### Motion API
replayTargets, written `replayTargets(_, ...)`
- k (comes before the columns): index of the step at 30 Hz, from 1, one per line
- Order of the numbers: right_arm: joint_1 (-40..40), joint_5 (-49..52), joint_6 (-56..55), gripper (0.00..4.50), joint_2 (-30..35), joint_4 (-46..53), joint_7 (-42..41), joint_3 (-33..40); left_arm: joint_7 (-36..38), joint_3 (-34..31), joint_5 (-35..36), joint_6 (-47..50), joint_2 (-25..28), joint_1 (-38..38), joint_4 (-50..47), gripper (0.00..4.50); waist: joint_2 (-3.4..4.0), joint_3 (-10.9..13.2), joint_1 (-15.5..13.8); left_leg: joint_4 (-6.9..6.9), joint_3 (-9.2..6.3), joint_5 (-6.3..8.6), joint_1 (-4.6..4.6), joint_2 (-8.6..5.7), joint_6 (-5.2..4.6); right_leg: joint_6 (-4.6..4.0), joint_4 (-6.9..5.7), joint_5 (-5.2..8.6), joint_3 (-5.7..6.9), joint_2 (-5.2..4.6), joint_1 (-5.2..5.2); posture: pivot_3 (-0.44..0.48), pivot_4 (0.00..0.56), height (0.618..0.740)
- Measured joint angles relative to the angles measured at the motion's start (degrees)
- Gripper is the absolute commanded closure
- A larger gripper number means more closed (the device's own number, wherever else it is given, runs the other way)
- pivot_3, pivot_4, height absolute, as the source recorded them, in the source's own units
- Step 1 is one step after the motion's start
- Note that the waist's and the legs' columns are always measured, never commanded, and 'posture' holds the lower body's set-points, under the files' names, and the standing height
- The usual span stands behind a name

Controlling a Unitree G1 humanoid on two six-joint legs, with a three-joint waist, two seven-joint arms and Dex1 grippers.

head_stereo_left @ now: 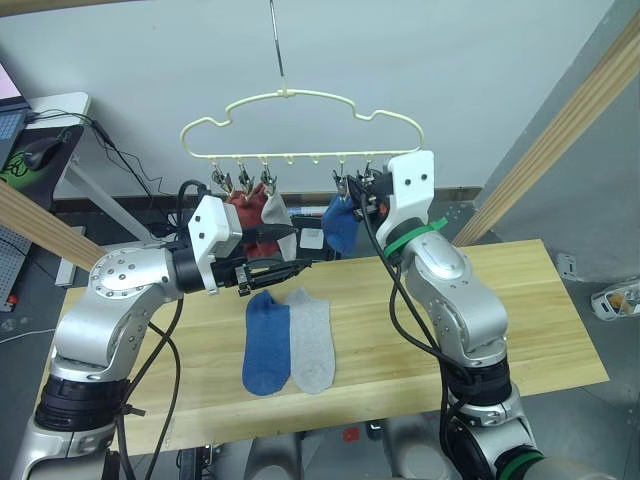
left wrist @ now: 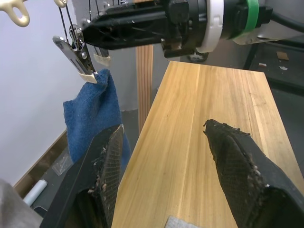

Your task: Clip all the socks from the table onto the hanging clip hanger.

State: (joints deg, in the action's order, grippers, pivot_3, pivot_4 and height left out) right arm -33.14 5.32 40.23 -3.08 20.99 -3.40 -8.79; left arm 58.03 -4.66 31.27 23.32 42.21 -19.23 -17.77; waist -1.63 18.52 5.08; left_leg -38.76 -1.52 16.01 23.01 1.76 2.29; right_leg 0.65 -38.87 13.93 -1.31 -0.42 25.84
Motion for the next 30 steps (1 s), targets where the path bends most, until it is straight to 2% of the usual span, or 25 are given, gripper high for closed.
replayTargets(17,-1.5,-0.2,-3.9,2.85,-1.7,-3.9,0.1,-0.1,-0.1,0.0,0.0,0.0,0.0,0.6,0.0,1.55,-0.01,0.0,-0.1,-0.01,-0.01,0.0,0.0,-0.02,0.0,-0.01,-0.03,-0.01,0.02,-0.1,0.0,-0.121,0.28,0.74)
replayTargets(24,-1.5,-0.3,-4.5,4.45,-1.7,-4.0,0.1,0.1,-1.6,-0.3,0.1,0.7,0.0,2.5,-0.5,1.55,-0.01,0.0,-0.1,-0.01,-0.01,0.0,0.0,-0.01,0.0,-0.01,-0.04,-0.01,0.02,-0.12,0.0,-0.122,0.282,0.74)
replayTargets(30,-1.5,-0.3,-4.6,4.48,-1.7,-4.0,0.1,0.3,-3.7,-1.0,0.1,1.4,0.0,3.7,-1.2,1.55,-0.01,0.0,-0.1,-0.03,-0.02,0.0,0.0,-0.01,0.0,-0.02,-0.06,-0.01,0.02,-0.27,0.0,-0.12,0.283,0.74)
